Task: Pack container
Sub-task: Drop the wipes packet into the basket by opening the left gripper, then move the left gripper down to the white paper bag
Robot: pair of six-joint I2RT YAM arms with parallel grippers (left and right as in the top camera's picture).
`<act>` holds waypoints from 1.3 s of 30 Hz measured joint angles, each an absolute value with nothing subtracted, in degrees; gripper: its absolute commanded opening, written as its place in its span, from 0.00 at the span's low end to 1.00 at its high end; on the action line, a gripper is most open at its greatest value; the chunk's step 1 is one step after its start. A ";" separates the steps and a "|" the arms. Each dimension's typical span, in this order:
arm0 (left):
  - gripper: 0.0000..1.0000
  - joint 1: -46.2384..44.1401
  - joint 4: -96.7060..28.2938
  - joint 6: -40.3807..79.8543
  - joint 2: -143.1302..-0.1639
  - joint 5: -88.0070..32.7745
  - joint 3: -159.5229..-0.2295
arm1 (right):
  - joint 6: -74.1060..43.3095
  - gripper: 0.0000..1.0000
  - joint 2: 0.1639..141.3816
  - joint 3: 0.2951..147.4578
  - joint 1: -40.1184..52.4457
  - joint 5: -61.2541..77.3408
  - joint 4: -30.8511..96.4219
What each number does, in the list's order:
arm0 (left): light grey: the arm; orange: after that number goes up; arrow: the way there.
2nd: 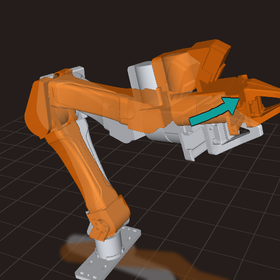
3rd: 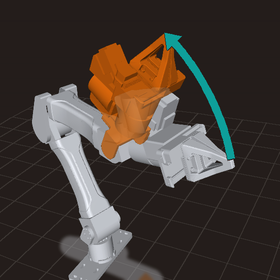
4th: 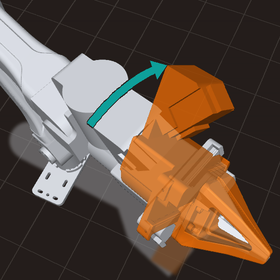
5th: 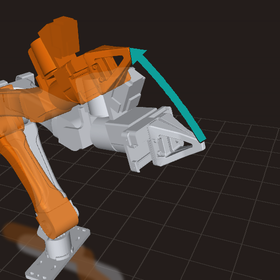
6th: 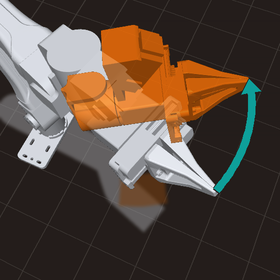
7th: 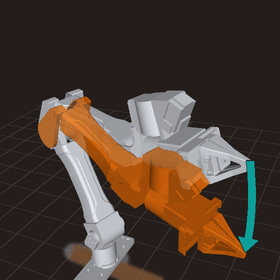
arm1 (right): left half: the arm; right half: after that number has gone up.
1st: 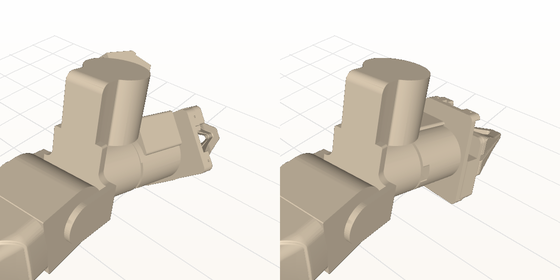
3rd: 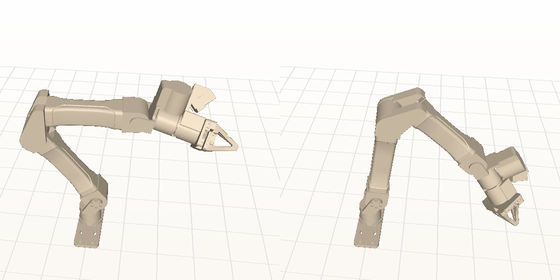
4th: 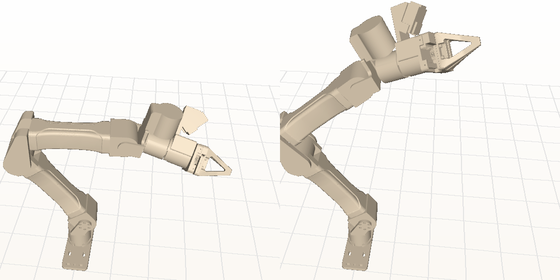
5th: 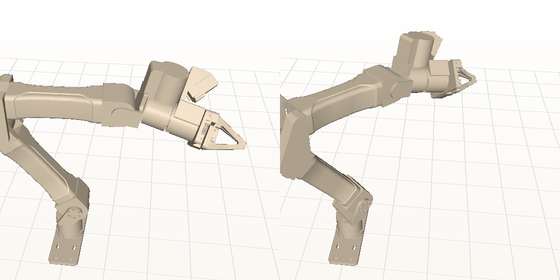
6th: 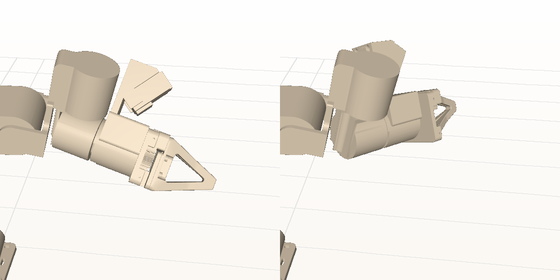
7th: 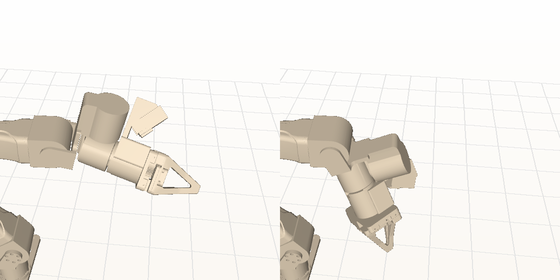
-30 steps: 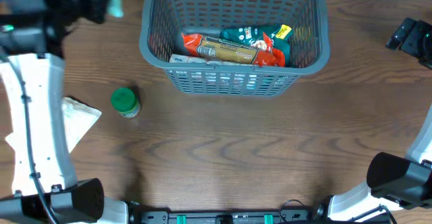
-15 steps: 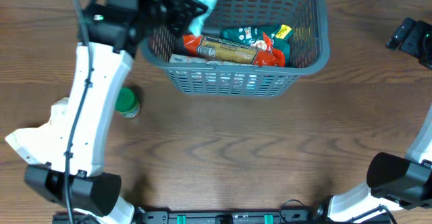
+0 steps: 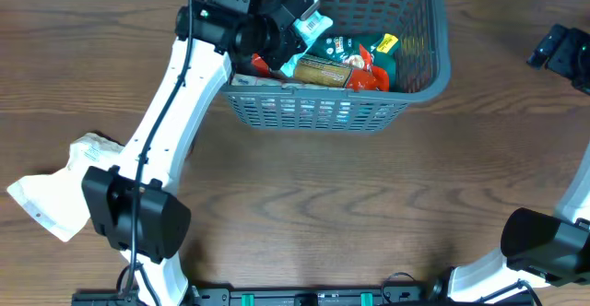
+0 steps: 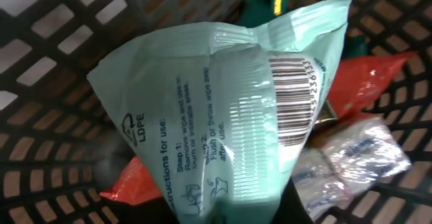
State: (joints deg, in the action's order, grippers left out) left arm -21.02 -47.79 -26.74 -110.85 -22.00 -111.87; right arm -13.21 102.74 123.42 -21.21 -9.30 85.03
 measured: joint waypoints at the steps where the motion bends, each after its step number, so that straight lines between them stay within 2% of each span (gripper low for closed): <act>1: 0.38 -21.02 -47.64 -26.76 -110.89 -21.85 -111.87 | -13.21 0.99 102.74 123.42 -21.21 -9.30 85.03; 3: 0.93 -21.02 -47.51 -26.61 -110.89 -21.82 -111.87 | -13.21 0.99 102.74 123.42 -21.21 -9.30 85.03; 4: 0.99 -21.02 -47.46 -26.59 -110.89 -21.82 -111.87 | -13.21 0.99 102.74 123.42 -21.21 -9.30 85.03; 17: 0.99 -20.93 -47.53 -26.11 -110.54 -21.41 -111.87 | -13.21 0.99 102.74 123.42 -21.21 -9.30 85.03; 24: 0.99 -17.76 -50.54 -25.85 -102.63 -12.69 -111.94 | -13.21 0.99 102.74 123.42 -21.21 -9.30 85.03; 31: 0.99 -7.60 -62.15 -22.65 -92.79 1.83 -114.02 | -13.21 0.99 102.74 123.42 -21.21 -9.30 85.03; 39: 0.99 9.54 -75.11 -11.73 -92.64 9.47 -113.40 | -13.21 0.99 102.74 123.42 -21.21 -9.30 85.03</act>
State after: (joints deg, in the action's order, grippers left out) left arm 9.54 -75.11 -11.73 -92.64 9.47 -113.40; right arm -13.21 102.74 123.42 -21.21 -9.30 85.03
